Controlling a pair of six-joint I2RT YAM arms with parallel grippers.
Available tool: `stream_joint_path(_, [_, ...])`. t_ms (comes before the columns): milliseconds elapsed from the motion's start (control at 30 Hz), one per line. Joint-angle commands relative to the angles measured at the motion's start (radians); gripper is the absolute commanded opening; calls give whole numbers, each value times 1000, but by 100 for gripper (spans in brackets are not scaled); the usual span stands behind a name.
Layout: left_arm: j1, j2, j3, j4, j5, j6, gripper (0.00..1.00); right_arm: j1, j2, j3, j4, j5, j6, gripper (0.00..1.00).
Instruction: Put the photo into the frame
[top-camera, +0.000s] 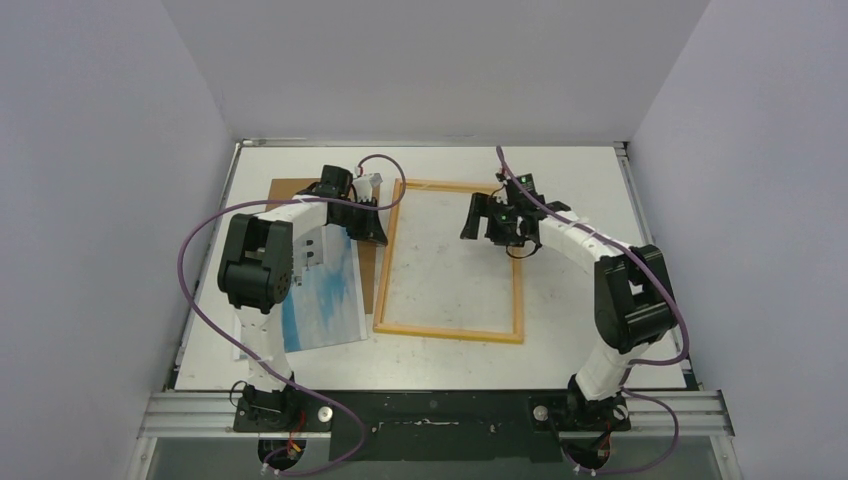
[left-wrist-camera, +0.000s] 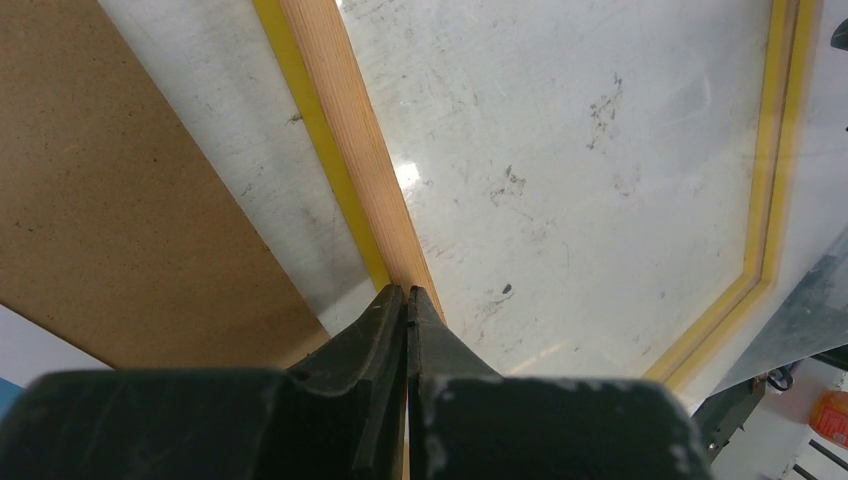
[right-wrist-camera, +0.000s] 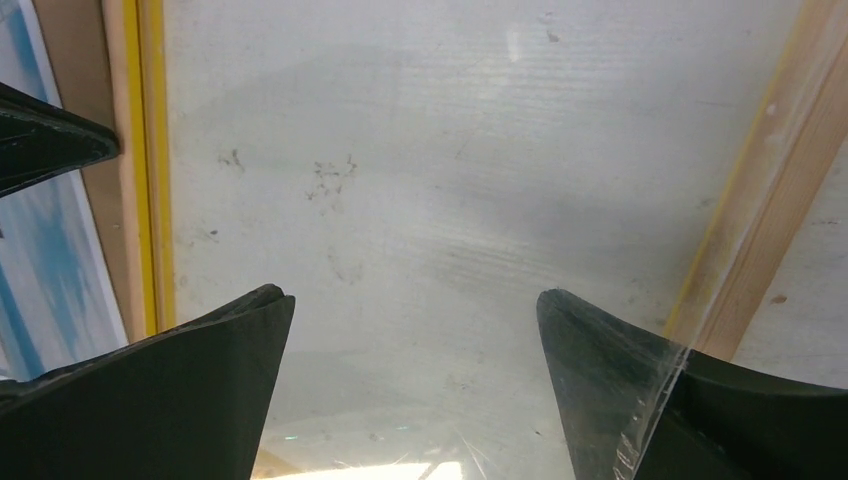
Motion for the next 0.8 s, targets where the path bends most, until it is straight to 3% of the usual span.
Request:
stream_joint_path(0, [-13, 9, 10, 17, 36, 1, 0, 37, 17, 73, -43, 87, -36, 94])
stream_joint_path(100, [-14, 9, 11, 17, 35, 1, 0, 58, 29, 92, -74, 138, -45, 90])
stream_joint_path(767, [-10, 13, 23, 13, 46, -11, 0, 115, 79, 176, -181, 317, -95, 90])
